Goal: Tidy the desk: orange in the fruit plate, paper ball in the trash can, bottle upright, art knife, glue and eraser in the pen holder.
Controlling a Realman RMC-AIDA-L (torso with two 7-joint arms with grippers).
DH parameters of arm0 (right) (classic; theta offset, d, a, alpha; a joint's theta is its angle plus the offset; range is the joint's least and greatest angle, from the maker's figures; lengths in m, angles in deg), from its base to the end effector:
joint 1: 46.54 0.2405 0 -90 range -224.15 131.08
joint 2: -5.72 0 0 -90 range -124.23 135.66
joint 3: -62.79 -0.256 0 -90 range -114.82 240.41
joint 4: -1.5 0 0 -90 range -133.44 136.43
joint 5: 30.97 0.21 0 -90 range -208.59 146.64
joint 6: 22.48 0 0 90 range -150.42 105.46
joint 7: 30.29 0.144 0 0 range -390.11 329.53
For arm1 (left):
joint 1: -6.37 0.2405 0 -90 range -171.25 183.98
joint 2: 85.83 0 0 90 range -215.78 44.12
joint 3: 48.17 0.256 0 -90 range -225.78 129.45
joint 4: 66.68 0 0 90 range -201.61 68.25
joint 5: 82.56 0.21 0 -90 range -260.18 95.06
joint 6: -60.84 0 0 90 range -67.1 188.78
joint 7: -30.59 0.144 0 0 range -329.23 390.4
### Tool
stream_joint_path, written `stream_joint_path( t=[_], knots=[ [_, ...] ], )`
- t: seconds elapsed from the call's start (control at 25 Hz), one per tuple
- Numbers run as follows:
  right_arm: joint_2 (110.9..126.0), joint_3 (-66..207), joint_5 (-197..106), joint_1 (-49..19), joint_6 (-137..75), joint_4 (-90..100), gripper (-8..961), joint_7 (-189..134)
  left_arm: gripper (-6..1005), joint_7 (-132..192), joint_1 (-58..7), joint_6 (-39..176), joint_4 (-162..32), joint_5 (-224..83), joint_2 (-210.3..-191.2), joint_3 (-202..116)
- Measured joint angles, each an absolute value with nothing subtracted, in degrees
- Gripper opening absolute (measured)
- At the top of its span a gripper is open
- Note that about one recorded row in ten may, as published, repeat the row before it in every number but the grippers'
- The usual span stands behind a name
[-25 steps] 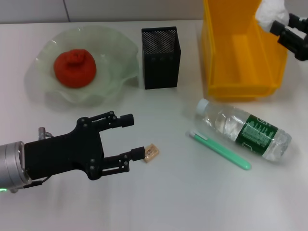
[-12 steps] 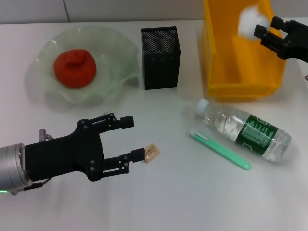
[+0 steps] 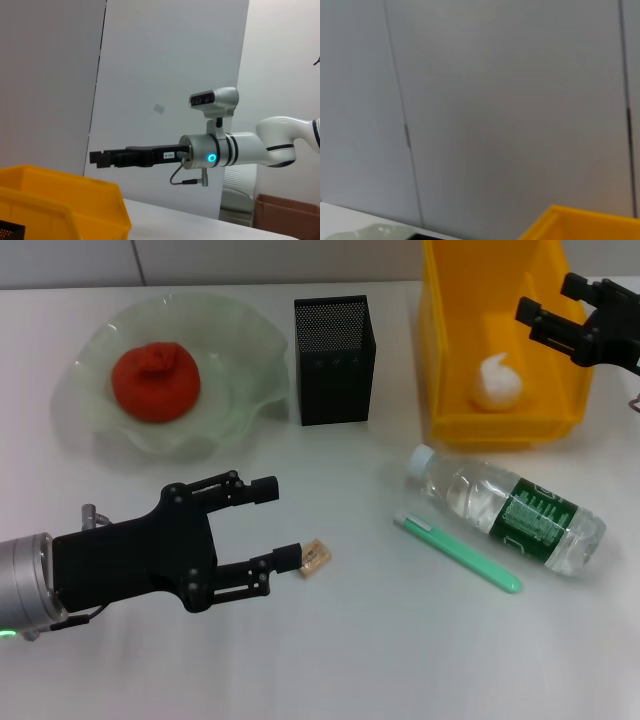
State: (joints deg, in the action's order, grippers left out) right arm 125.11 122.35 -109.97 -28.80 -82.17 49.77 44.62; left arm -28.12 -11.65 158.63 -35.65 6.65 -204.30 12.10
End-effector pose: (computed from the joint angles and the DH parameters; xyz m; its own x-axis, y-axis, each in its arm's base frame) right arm 0.2800 0.3597 0.0396 0.7083 -0.1784 -0.6830 -0.6351 -0.5834 -0.5063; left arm -0.2672 0.2525 -0.0242 0.7119 0.1512 0.6858 0.2839 -0.9552 -0.0841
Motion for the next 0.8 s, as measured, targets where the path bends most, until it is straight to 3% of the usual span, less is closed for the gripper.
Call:
stream_joint_path(
  t=[0.52,0.8],
  knots=[
    [124.94,125.5,-111.1,-29.7,-95.3,55.1,804,48.1,743,-28.1,-11.8,158.7,-35.7,6.7,-204.31,11.7],
    [124.81,125.5,-125.9,-28.5,-99.5,68.7,838,70.2,743,-28.1,-12.2,158.5,-35.7,6.6,-204.3,11.8]
  ],
)
